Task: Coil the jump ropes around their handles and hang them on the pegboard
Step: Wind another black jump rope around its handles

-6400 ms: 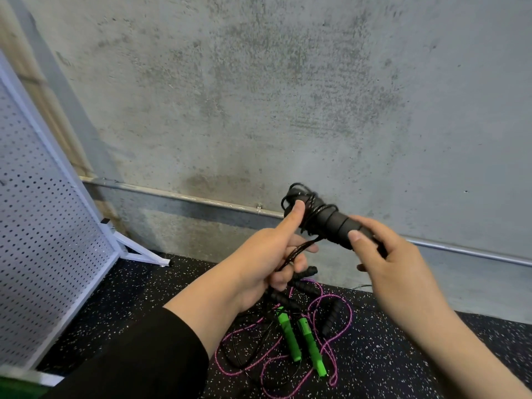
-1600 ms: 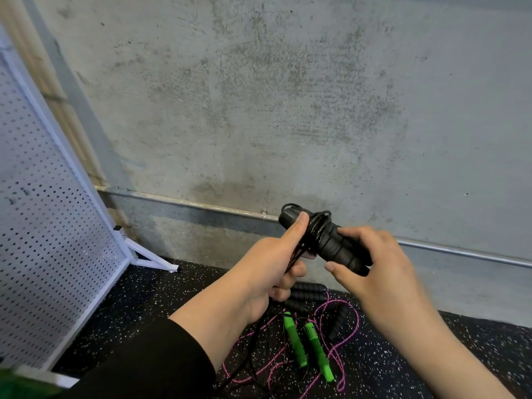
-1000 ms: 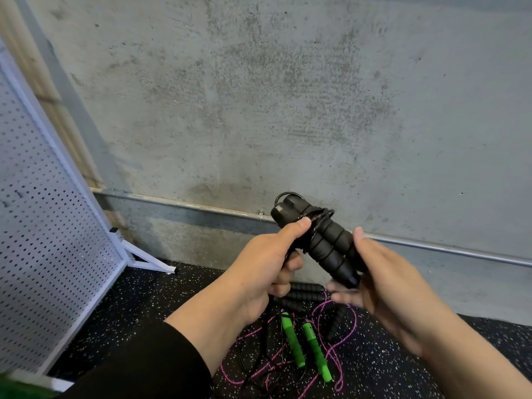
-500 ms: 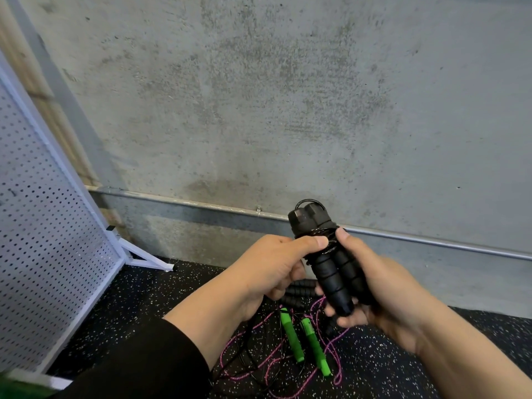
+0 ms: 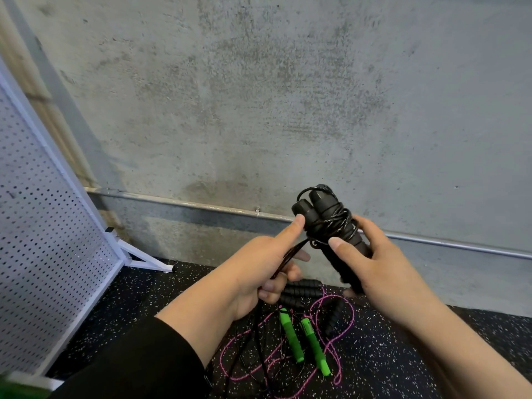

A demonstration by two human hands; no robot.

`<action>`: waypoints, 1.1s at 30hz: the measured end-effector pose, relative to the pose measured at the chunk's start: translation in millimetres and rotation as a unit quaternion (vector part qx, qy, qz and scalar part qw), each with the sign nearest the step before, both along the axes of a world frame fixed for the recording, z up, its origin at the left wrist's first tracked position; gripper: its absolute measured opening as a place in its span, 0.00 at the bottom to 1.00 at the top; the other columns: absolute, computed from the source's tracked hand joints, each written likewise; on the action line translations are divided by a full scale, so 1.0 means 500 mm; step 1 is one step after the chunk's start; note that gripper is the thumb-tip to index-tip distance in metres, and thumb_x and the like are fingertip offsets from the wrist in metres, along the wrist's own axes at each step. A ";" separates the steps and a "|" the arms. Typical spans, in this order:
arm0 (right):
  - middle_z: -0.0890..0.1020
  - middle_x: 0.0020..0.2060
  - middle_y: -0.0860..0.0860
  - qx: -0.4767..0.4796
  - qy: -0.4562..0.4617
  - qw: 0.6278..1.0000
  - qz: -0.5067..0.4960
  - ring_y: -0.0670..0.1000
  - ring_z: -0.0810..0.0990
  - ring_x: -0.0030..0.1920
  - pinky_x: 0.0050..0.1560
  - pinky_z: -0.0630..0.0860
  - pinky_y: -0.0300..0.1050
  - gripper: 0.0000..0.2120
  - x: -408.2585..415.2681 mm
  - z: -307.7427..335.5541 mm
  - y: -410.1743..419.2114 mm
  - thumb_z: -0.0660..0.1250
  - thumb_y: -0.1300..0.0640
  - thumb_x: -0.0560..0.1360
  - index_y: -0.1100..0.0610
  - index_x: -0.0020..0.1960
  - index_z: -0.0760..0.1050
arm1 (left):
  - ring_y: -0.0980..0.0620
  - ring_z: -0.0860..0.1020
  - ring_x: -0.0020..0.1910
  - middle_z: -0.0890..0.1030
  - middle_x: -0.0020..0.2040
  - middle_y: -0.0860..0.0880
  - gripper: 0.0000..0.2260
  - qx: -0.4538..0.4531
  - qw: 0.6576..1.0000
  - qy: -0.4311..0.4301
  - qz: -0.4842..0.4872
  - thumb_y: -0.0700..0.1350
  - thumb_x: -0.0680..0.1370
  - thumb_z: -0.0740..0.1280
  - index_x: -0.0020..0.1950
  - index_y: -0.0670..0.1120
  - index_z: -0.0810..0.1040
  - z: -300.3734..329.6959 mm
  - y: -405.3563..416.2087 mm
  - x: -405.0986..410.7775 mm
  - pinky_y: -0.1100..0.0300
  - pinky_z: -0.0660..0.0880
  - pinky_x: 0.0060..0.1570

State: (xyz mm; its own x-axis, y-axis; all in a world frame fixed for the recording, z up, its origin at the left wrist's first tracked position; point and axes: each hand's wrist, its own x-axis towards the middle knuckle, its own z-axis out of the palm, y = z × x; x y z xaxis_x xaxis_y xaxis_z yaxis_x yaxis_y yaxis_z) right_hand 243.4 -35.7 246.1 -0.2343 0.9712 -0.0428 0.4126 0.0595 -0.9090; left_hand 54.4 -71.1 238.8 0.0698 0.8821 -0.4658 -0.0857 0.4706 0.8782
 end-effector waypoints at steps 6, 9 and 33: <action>0.83 0.51 0.41 0.103 -0.141 0.984 0.019 0.44 0.81 0.49 0.54 0.77 0.47 0.25 0.007 -0.026 0.008 0.73 0.45 0.75 0.27 0.65 0.66 | 0.57 0.55 0.23 0.72 0.31 0.52 0.38 -0.006 1.000 -0.009 0.002 0.74 0.74 0.60 0.63 0.42 0.79 -0.003 0.002 0.008 0.65 0.54 0.22; 0.78 0.55 0.44 0.171 -0.206 0.963 0.044 0.48 0.75 0.58 0.60 0.72 0.48 0.30 0.005 -0.031 0.007 0.72 0.43 0.75 0.28 0.71 0.63 | 0.57 0.55 0.23 0.73 0.32 0.51 0.40 -0.008 1.000 -0.019 0.003 0.75 0.73 0.60 0.63 0.40 0.79 -0.008 0.004 0.011 0.66 0.54 0.21; 0.84 0.53 0.66 -0.299 0.218 0.922 0.114 0.58 0.83 0.40 0.38 0.84 0.45 0.26 0.012 0.028 -0.020 0.65 0.41 0.75 0.60 0.62 0.80 | 0.56 0.55 0.26 0.72 0.32 0.50 0.19 0.055 0.997 -0.061 0.010 0.64 0.76 0.67 0.41 0.48 0.74 0.000 0.002 0.010 0.61 0.49 0.27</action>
State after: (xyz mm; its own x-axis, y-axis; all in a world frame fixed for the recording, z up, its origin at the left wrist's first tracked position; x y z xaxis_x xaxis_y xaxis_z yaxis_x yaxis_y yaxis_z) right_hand 249.2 -45.9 260.2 -0.5509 0.7281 -0.4080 0.0382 -0.4663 -0.8838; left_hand 59.5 -70.1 238.7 0.1014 0.9295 -0.3545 -0.2037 0.3682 0.9071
